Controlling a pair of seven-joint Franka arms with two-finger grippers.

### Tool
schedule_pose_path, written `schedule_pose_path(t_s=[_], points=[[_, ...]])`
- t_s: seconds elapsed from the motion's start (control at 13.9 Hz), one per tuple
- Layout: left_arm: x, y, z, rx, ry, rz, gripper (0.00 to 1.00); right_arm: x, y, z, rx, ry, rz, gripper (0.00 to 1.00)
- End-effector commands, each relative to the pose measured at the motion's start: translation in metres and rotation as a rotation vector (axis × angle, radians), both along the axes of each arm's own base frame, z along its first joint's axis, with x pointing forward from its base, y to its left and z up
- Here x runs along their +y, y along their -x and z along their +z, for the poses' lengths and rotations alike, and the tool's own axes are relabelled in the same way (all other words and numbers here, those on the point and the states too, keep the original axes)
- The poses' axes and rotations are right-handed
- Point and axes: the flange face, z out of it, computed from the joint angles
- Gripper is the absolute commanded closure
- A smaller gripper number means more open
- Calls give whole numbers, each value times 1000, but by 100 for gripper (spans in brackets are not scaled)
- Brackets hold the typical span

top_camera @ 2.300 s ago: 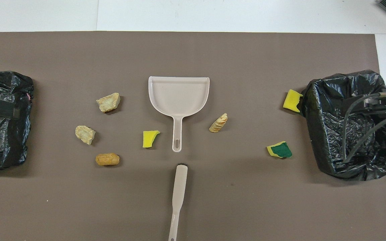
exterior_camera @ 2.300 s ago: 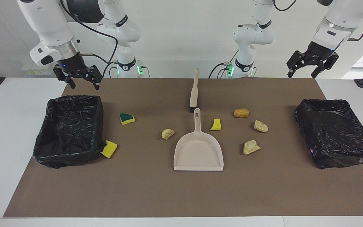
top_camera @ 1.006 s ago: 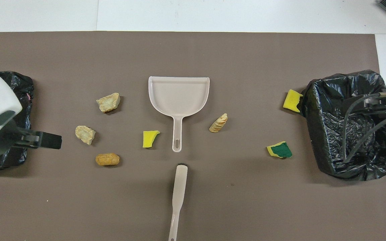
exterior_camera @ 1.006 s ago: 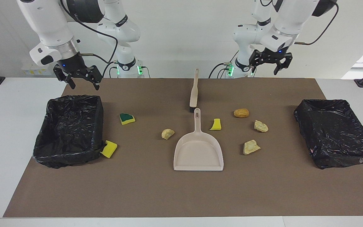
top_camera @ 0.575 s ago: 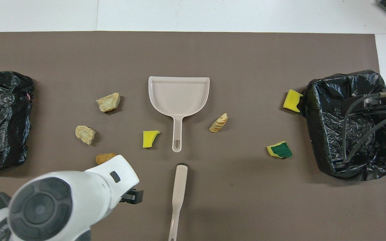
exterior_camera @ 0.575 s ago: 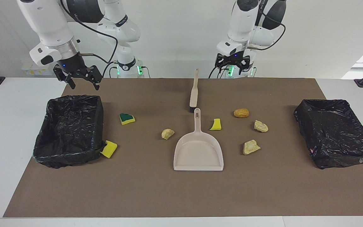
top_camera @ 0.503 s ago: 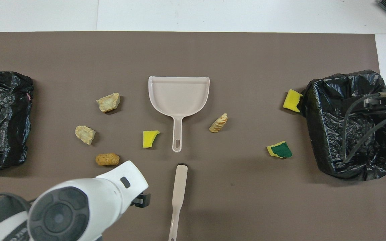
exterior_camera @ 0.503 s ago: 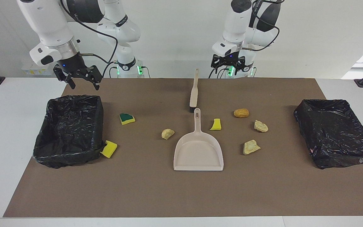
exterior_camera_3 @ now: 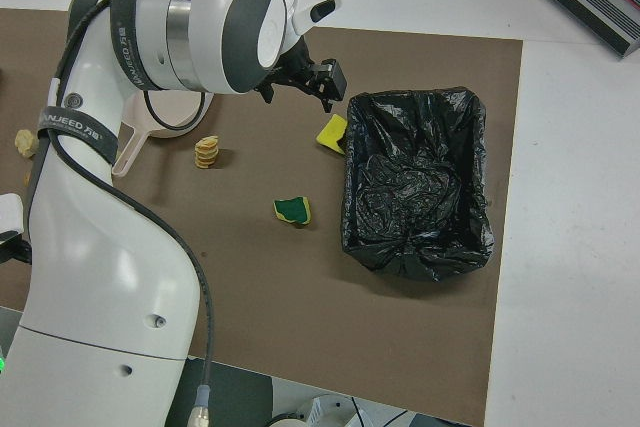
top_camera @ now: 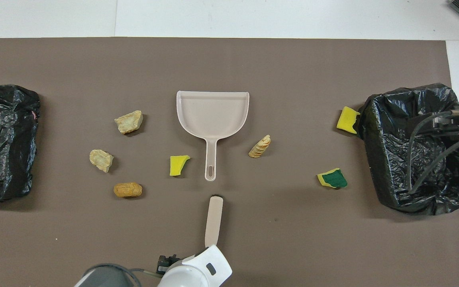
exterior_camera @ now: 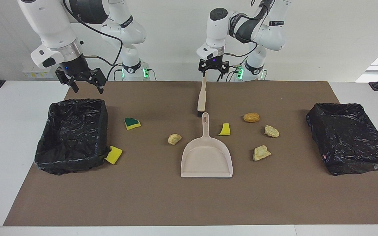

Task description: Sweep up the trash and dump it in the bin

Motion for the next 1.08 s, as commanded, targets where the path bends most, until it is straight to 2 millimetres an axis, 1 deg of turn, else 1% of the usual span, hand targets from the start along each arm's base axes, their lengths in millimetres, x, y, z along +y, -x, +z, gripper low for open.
schedule_pose_path(t_s=[0.0, 0.07, 0.14, 0.22, 0.36, 0.43, 0.58, 0.65, 0.72, 0.93, 1.01], points=[[-11, 24, -41, 20, -12, 13, 0, -2, 5, 3, -5, -26, 21, 0], [-18, 26, -53, 21, -11, 30, 0, -2, 5, 3, -5, -26, 21, 0], [-21, 24, -60, 20, -7, 31, 1, -2, 5, 3, -5, -26, 21, 0], [-22, 23, -64, 20, -5, 31, 9, -2, 5, 3, -5, -26, 21, 0], [-22, 23, -68, 27, -13, 19, 21, -2, 5, 3, -5, -26, 21, 0], [-22, 23, -67, 27, -13, 16, 22, -2, 5, 3, -5, -26, 21, 0], [-23, 22, -67, 28, -16, 13, 39, -2, 5, 3, -5, -26, 21, 0], [-23, 21, -65, 30, -18, 15, 50, -2, 5, 3, -5, -26, 21, 0], [-25, 18, -66, 31, -19, 15, 56, -2, 5, 3, -5, -26, 21, 0], [-31, 6, -56, 25, -16, 23, 81, -2, 5, 3, -5, -26, 21, 0], [-31, 3, -54, 26, -20, 26, 87, -2, 5, 3, -5, -26, 21, 0]])
